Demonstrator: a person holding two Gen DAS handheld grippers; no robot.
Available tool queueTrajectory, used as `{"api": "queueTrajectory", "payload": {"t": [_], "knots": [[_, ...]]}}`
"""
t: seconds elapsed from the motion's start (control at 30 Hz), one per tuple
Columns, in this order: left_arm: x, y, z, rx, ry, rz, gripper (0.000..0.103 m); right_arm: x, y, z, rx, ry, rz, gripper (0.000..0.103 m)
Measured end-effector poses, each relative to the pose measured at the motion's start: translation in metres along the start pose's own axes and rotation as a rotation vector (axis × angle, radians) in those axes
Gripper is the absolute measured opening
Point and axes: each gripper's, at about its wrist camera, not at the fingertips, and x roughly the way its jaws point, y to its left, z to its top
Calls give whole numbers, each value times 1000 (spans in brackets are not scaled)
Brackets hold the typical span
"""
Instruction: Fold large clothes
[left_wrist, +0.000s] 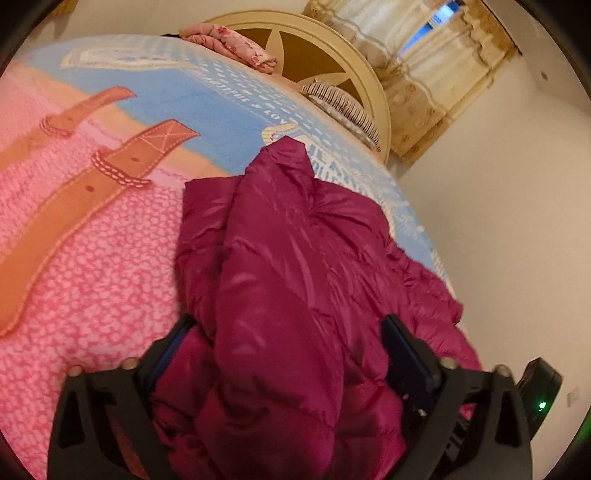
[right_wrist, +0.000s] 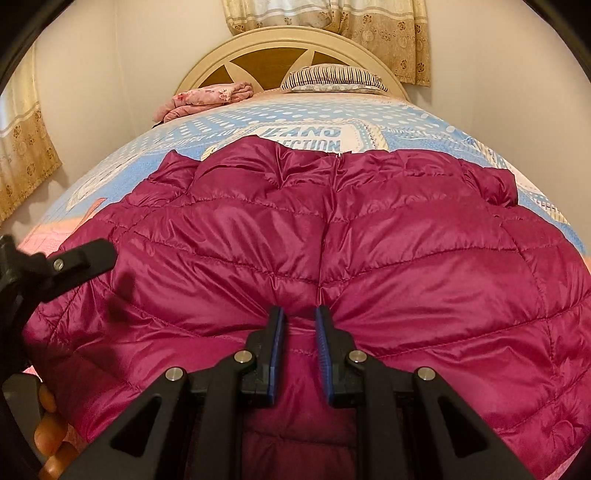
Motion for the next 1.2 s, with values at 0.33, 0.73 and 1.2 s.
{"api": "queueTrajectory", "payload": {"t": [0.33,0.73,1.2], "knots": [[-4,-17,-4,57,0,-69,30,1,-5,1,23,4,25,18],[-43,-49,2,113,-19,-200,17,-5,-4,-6,136,79,152,18],[-131,-85,8,468,-137,-15,17,-30,94,-25,249,225,713,16]]}}
